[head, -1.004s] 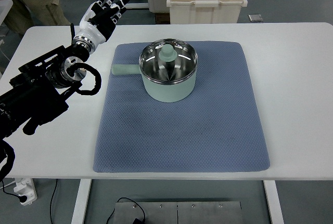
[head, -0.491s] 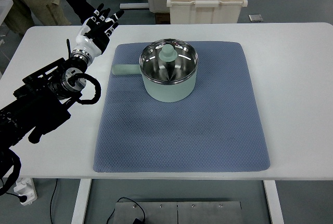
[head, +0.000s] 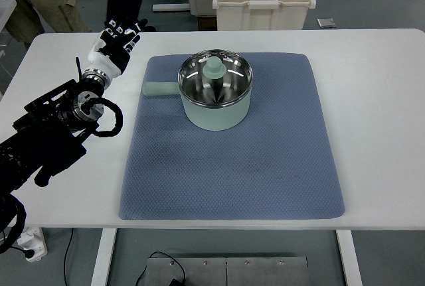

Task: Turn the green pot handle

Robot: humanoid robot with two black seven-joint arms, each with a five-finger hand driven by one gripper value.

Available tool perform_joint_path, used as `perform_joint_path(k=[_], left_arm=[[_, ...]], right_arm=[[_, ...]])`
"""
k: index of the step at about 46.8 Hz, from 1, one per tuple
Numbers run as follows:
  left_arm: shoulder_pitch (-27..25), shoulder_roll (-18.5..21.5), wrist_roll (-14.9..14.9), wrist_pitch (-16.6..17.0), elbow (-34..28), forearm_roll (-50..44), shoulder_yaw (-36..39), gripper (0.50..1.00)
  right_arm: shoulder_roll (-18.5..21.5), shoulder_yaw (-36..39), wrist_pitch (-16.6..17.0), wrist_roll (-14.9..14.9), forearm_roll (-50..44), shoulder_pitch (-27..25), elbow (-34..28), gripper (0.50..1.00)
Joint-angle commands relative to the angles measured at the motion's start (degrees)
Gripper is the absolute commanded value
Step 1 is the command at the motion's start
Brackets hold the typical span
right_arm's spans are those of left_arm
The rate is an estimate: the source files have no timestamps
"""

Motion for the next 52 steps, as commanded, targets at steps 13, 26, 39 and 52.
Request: perform_joint_path(k=[13, 26, 39, 52], left_arm=[[0.88, -0.09, 0.0, -0.44, -0.04, 0.0, -0.23, 1.0], [1.32, -0.09, 0.0, -0.52, -0.04, 0.0, -0.23, 1.0], [1.41, -0.18, 0.0, -0.52, -0.04, 0.0, -0.4, 1.0], [1.41, -0.88, 0.0, -0.52, -0.04, 0.09, -0.4, 1.0]], right_arm=[[0.0, -0.06, -0.01, -0.09, -0.16, 0.0, 0.05, 1.0], [0.0, -0.24, -0.01, -0.44, -0.33, 0.0, 0.05, 1.0], [0.0, -0.15, -0.01, -0.44, -0.16, -0.09, 0.05, 1.0], [0.0, -0.15, -0.01, -0.44, -0.07, -0.09, 0.05, 1.0]])
